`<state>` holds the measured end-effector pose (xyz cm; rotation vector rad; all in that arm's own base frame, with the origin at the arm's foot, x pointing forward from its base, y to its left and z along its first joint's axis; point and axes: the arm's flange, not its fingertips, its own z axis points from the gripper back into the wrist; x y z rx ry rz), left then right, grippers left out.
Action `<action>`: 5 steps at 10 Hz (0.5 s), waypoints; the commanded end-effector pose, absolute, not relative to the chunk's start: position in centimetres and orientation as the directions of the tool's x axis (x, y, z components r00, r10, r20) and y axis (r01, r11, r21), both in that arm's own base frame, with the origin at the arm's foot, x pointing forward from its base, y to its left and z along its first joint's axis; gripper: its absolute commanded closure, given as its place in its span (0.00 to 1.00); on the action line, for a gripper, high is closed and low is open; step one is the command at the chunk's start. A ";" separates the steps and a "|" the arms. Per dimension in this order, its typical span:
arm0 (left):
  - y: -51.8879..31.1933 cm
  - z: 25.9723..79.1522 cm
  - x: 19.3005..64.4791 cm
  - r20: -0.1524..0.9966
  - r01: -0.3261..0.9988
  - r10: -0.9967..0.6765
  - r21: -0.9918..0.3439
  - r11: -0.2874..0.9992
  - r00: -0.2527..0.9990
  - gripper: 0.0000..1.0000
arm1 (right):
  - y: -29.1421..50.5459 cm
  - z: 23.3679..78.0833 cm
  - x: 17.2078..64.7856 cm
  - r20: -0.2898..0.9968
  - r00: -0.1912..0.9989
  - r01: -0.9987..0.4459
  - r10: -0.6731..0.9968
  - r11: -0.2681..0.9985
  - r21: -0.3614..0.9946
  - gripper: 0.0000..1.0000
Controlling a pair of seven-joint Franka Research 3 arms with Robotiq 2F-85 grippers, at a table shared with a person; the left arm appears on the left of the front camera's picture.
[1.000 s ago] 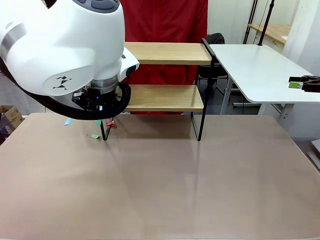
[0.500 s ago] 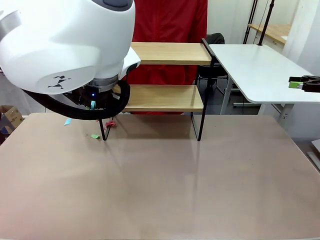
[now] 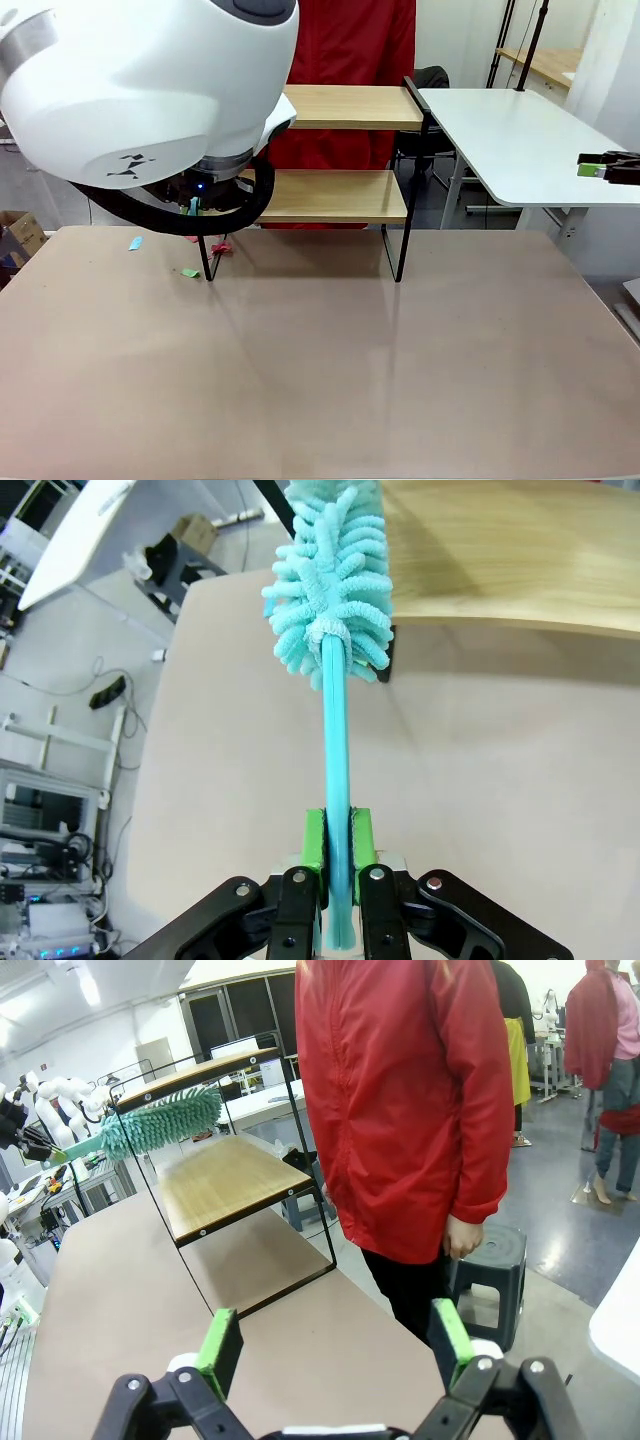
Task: Clean the shelf.
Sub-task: Clean the specific section of the Shelf indicated by the human with the Duster.
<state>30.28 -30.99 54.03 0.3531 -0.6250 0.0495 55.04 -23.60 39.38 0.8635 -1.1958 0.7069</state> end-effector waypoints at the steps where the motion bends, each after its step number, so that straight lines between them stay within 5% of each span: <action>1: -30.2 54.1 30.3 0.572 -0.144 -0.063 0.310 0.940 0.818 0.87 | -23.5 39.6 55.1 0.973 0.228 -0.845 0.024 0.502 0.186 0.00; 5: -30.7 54.9 29.8 0.611 0.090 -0.186 0.186 0.979 0.769 0.87 | -23.5 39.6 55.1 0.973 0.228 -0.845 0.024 0.502 0.186 0.00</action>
